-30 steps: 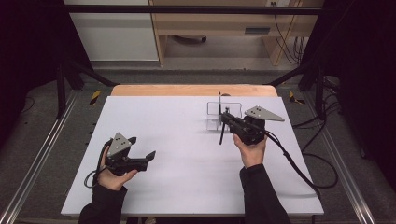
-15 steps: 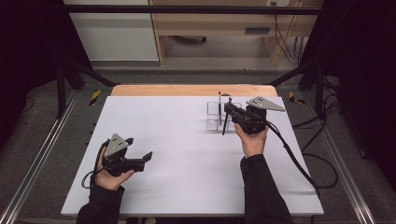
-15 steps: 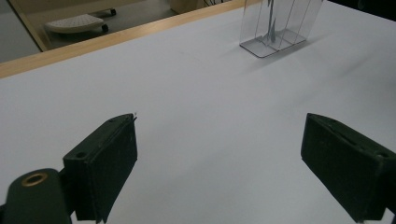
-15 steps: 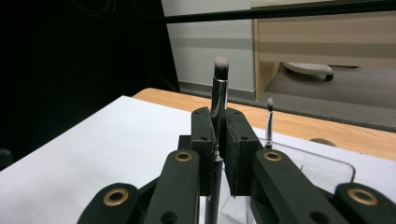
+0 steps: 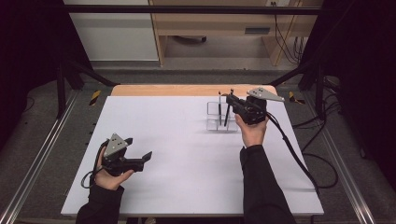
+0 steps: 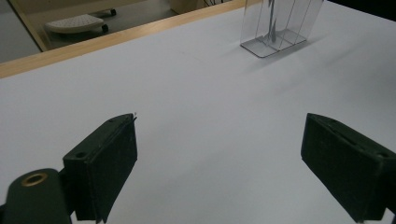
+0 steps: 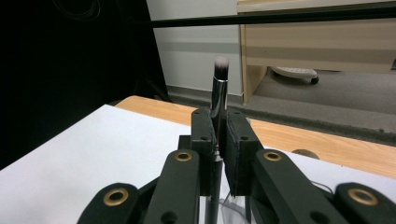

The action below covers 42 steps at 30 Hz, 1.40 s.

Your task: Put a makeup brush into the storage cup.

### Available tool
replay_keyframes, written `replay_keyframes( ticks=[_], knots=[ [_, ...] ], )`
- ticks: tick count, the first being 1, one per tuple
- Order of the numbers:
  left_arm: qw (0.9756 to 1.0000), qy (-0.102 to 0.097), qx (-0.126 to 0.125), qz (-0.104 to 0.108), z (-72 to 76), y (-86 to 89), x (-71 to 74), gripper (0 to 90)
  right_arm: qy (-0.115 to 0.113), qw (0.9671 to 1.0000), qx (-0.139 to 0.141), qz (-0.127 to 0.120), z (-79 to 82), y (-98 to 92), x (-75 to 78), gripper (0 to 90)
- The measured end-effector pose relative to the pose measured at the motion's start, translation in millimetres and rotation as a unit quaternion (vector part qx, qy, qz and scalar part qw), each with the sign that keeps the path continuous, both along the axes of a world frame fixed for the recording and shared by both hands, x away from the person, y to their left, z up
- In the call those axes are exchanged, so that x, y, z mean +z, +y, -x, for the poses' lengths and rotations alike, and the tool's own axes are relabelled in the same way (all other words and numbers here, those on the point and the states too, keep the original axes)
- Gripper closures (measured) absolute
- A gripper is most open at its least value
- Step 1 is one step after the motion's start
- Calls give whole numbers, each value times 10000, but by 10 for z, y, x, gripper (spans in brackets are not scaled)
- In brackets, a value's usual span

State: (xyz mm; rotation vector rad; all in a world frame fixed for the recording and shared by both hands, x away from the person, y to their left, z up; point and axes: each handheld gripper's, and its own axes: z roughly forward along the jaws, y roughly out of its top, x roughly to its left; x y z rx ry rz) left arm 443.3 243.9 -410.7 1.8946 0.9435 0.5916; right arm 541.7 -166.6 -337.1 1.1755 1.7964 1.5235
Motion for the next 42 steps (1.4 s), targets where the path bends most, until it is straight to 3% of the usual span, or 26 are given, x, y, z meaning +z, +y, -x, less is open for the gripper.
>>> replay_keyframes(
  ticks=[28, 42],
  knots=[
    [10000, -20, -56, 7, 10, -2, 7, 100, -57, 9993, -356, 98, -321, -33, 119, 839],
    [10000, -29, -81, 2, 15, -8, 6, 100, -33, 9986, -499, 163, -492, -26, 92, 839]
  ],
)
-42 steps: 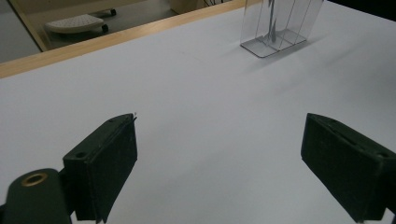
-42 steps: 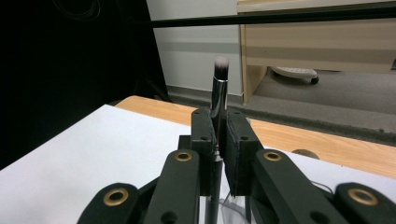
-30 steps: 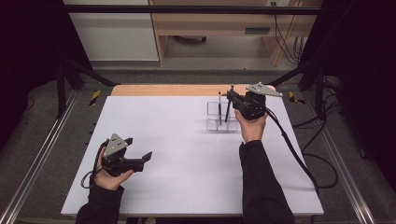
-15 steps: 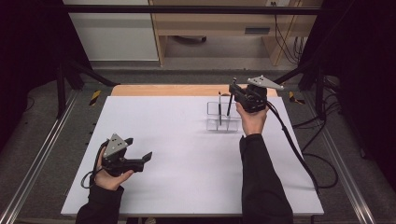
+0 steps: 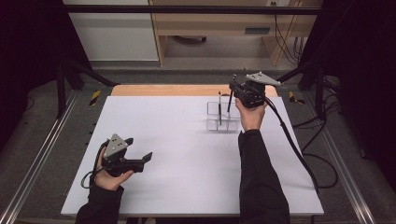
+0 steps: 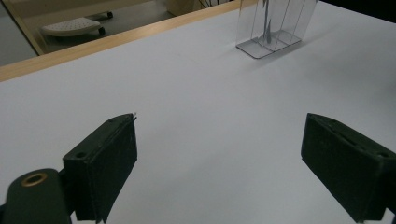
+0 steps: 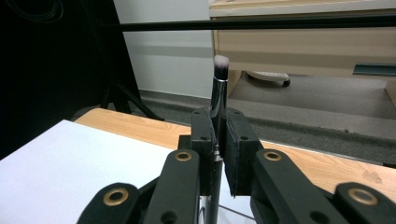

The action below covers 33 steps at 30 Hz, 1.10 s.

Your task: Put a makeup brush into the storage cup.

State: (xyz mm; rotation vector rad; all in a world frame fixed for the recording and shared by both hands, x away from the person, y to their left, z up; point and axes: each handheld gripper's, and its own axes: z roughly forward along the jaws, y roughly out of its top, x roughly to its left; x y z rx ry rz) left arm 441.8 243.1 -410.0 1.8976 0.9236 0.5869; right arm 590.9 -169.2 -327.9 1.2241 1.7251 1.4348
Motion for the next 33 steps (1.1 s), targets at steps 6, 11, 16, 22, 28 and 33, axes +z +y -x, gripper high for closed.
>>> replay_keyframes(
  ticks=[6, 11, 16, 22, 28, 33],
  knots=[
    [10000, -15, -3, 2, 1, 4, 2, 99, 71, 10000, -39, 28, -70, 24, -60, 839],
    [10000, -11, -5, 1, 1, 2, 1, 100, 107, 9999, -48, 52, -114, 51, -110, 839],
    [10000, -12, -5, -10, 1, 1, -1, 99, 149, 9999, -39, 44, -137, 76, -148, 839],
    [10000, -15, -4, -17, 2, -2, -2, 99, 194, 9998, -63, 11, -151, 93, -181, 839],
    [10000, -25, -4, -21, 1, 3, -1, 99, 251, 9997, -66, 18, -175, 120, -242, 839],
    [10000, -17, -5, -23, 1, 0, -4, 99, 315, 9995, -66, 38, -185, 132, -297, 839]
  ],
)
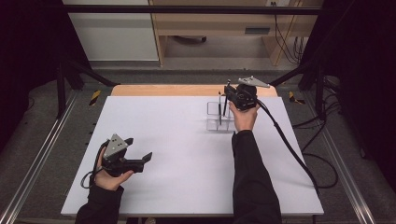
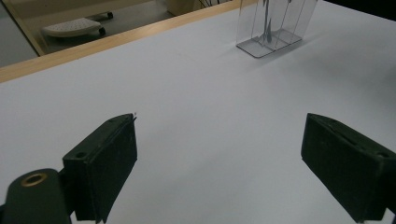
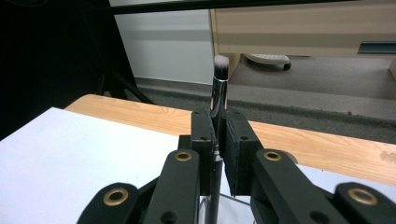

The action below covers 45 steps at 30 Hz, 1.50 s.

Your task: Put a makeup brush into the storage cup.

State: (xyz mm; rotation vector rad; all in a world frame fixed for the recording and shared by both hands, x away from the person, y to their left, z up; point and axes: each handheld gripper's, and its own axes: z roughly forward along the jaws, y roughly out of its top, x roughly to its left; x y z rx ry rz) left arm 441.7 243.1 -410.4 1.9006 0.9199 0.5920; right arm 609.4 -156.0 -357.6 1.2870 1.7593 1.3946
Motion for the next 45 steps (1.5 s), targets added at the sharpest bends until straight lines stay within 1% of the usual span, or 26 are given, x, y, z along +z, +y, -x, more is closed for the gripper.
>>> replay_keyframes(
  ticks=[4, 31, 38, 41, 45],
  knots=[
    [10000, 1, -8, -7, 1, -3, -1, 98, 31, 10000, 1, -14, -2, 12, -35, 839],
    [10000, 0, -11, -49, 0, -8, -7, 98, 316, 9995, -8, 93, -20, 33, -303, 839],
    [10000, -3, -8, -39, 3, -9, -5, 97, 357, 9993, -3, 132, -20, 54, -341, 838],
    [10000, -5, -9, -43, 4, -8, -5, 98, 372, 9991, -7, 187, -18, 64, -361, 839],
    [10000, -2, -10, -43, 3, -10, -6, 97, 424, 9990, -25, 168, -18, 58, -396, 838]
  ],
)
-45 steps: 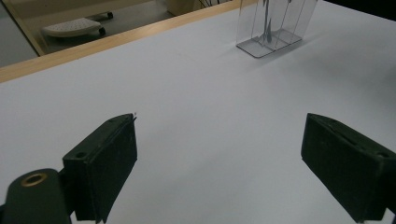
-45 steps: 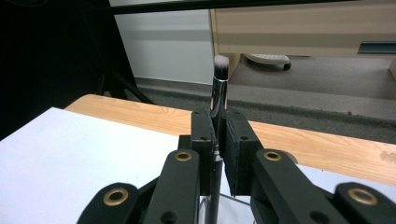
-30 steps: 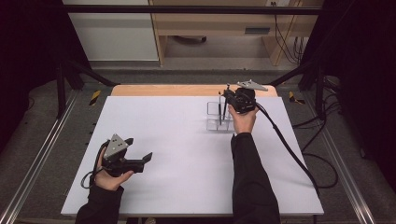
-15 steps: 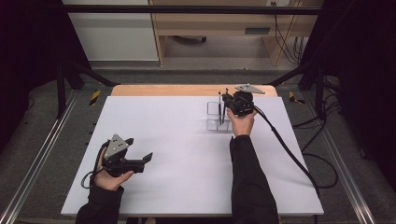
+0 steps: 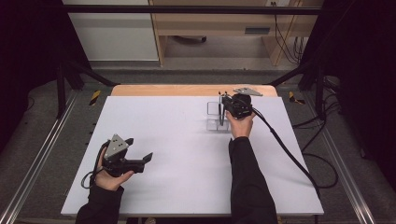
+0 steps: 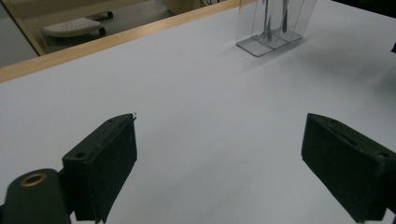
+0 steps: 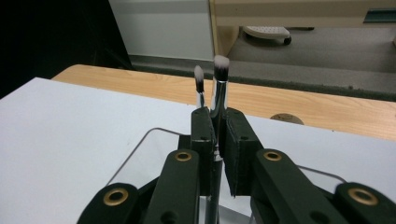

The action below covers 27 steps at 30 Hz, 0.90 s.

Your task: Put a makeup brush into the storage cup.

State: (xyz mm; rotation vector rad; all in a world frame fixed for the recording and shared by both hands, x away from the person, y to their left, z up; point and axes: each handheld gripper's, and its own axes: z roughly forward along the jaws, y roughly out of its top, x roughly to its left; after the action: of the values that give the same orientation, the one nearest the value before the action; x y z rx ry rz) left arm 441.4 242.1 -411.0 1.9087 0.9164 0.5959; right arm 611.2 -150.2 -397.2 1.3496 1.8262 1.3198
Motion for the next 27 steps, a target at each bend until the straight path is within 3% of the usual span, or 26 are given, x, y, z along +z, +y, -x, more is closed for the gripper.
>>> replay_keyframes(
  ticks=[18, 27],
  knots=[
    [10000, 4, -13, -49, -3, -12, -6, 97, 164, 9998, -27, 143, 56, -72, -117, 832],
    [10000, 2, -9, -40, -2, -22, -6, 97, 171, 9996, 60, 219, 201, -146, -81, 743]
  ],
)
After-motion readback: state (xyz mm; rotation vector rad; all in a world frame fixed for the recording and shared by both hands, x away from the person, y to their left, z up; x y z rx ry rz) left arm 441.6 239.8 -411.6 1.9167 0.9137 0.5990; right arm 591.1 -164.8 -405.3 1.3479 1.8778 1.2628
